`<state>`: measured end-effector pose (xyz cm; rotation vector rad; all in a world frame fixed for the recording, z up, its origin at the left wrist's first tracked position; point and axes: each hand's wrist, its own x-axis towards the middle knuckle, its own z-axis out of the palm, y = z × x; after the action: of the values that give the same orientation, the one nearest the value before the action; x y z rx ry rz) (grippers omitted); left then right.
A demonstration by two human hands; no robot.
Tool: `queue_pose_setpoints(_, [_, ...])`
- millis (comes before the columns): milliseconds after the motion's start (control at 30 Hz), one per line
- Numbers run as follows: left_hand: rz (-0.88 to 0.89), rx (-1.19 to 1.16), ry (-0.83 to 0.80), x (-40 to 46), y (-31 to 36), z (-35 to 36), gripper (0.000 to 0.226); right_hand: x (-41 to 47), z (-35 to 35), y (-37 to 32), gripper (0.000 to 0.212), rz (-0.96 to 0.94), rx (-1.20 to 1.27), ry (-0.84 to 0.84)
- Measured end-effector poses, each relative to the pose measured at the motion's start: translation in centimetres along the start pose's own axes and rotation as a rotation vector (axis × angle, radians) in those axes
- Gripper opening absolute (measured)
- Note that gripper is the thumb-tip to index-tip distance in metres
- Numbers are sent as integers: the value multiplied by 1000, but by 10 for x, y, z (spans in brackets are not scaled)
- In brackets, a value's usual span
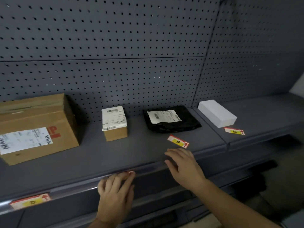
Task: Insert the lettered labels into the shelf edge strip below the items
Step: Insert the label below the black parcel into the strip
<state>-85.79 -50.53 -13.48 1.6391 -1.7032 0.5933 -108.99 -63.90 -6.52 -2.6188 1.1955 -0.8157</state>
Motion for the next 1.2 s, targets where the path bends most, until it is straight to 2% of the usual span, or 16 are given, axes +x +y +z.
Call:
queue_pose_setpoints(267, [60,-87,-105,49,76,54,39,24,-30,73,23,125,125,5])
queue_pose_setpoints(433, [74,-31,-100,70,117,78,36,45,-42,103,26,207,135,-97])
queue_pose_setpoints(500, [79,12,-103,74,127,85,35,51,-43,108,32,204,110,-133])
queue_pose_setpoints(667, [98,77,-117,79,147,96,38,60,-42,107,52,209,1,-234])
queue_pose_setpoints(900, [164,108,-133,89,154,104,44,72,-43,92,50,295,-95,-328])
queue_pose_setpoints(1200, [232,104,-95,91,151,113,33,84,-41,82,56,459,-104,-388])
